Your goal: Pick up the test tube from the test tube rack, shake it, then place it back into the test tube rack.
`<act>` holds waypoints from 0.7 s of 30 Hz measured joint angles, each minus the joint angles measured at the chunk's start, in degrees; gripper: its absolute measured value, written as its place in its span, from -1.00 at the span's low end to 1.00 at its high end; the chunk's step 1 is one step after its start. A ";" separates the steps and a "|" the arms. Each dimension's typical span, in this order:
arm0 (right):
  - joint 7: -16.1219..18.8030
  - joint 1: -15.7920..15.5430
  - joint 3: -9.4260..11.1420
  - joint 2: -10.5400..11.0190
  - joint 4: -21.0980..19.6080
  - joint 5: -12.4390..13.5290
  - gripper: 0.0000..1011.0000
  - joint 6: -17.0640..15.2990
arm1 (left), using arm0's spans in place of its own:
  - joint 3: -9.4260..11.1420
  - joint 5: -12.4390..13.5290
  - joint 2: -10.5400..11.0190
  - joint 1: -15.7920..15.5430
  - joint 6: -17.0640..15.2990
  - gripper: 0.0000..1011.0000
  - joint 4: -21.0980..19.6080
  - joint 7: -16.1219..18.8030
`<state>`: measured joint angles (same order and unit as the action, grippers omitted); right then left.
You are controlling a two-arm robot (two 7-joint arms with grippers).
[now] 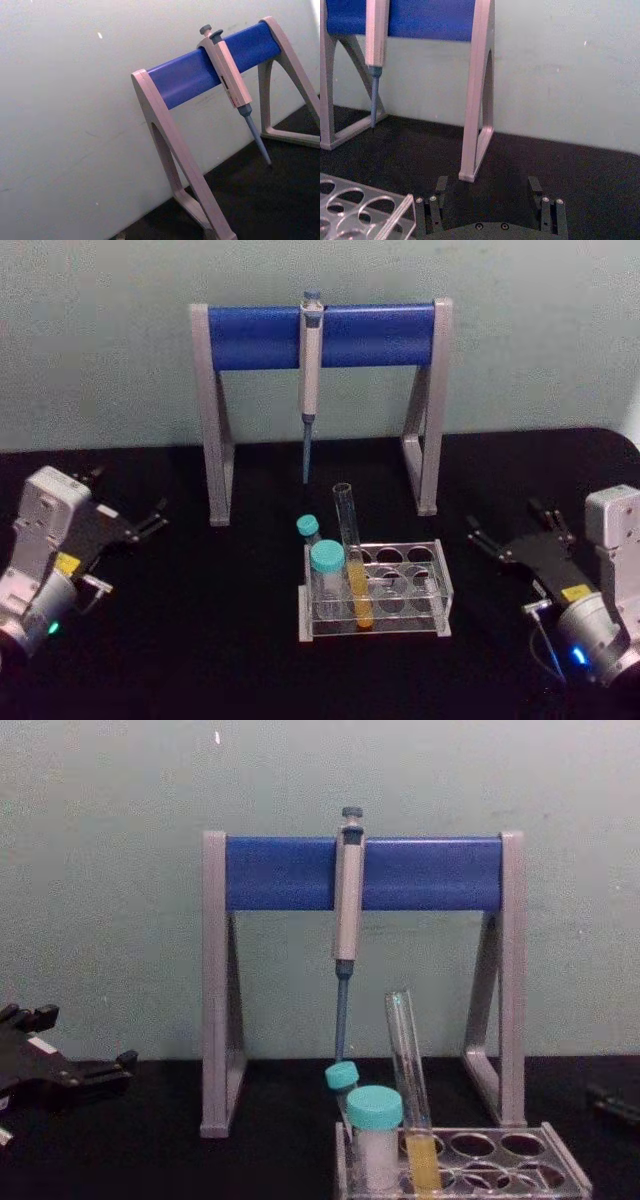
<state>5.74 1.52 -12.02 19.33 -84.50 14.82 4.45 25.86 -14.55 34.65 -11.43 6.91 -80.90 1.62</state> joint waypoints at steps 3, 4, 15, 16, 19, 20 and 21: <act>0.49 0.02 0.13 -0.61 0.98 -0.06 0.98 -0.45 | 0.00 0.00 0.00 0.00 0.00 0.98 0.00 0.00; 0.78 0.06 0.18 -0.89 1.44 -0.11 0.98 -0.62 | 0.00 0.00 0.00 0.00 0.00 0.98 0.00 0.00; 2.42 0.50 0.55 -2.16 3.45 -0.85 0.98 -1.42 | 0.00 0.00 0.00 0.00 0.00 0.98 0.00 0.00; 2.42 0.51 0.55 -2.13 3.45 -0.85 0.98 -1.43 | 0.00 0.00 0.00 0.00 0.00 0.98 0.00 0.00; 2.40 0.51 0.53 -2.11 3.42 -0.85 0.98 -1.42 | 0.00 0.00 0.00 0.00 0.00 0.98 0.00 0.00; 2.40 0.50 0.52 -2.10 3.41 -0.85 0.98 -1.41 | 0.00 0.00 0.00 0.00 0.00 0.98 0.00 0.00; 2.39 0.51 0.52 -2.08 3.39 -0.85 0.98 -1.40 | 0.00 0.00 0.00 0.00 0.00 0.98 0.00 0.00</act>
<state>8.13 2.03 -11.50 17.25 -81.11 13.97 3.05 25.86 -14.55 34.65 -11.43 6.91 -80.90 1.62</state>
